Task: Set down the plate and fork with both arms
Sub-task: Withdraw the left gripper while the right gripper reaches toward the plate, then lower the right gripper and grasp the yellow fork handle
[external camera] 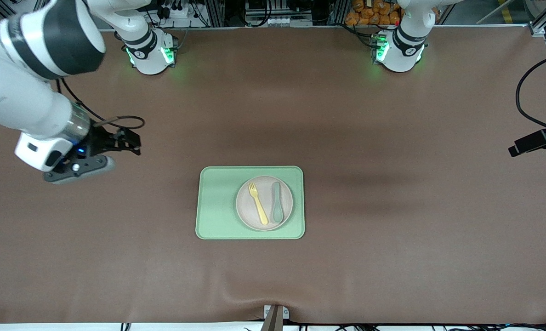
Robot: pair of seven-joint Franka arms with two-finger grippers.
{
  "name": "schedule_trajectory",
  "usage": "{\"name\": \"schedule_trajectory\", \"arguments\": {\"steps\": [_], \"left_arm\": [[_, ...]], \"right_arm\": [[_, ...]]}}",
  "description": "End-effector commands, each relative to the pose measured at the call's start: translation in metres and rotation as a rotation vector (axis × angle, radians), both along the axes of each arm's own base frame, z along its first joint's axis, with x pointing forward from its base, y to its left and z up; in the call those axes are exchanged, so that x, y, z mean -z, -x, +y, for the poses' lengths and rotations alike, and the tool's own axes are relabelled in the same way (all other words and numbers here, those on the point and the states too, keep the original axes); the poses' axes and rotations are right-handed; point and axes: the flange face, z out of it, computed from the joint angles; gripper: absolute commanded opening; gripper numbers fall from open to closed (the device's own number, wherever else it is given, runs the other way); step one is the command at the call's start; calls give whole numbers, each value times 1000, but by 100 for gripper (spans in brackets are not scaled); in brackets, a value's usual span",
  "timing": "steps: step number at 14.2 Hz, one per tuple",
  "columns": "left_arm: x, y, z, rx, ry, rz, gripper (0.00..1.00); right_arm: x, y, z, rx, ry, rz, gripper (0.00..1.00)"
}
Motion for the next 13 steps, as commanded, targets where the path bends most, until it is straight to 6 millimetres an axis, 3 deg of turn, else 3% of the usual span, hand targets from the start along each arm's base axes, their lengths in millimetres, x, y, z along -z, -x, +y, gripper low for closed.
{"name": "schedule_trajectory", "arguments": {"steps": [1, 5, 8, 13], "left_arm": [[1, 8, -2, 1, -10, 14, 100], [-23, 33, -9, 9, -20, -15, 100], [-15, 61, -22, 24, -35, -49, 100], [-14, 68, -16, 15, -38, -49, 100]], "right_arm": [[29, -24, 51, 30, -14, -13, 100], [78, -50, 107, 117, -31, -29, 100], [130, -63, 149, 135, -56, -60, 100], [205, -75, 180, 143, -97, -120, 100]]}}
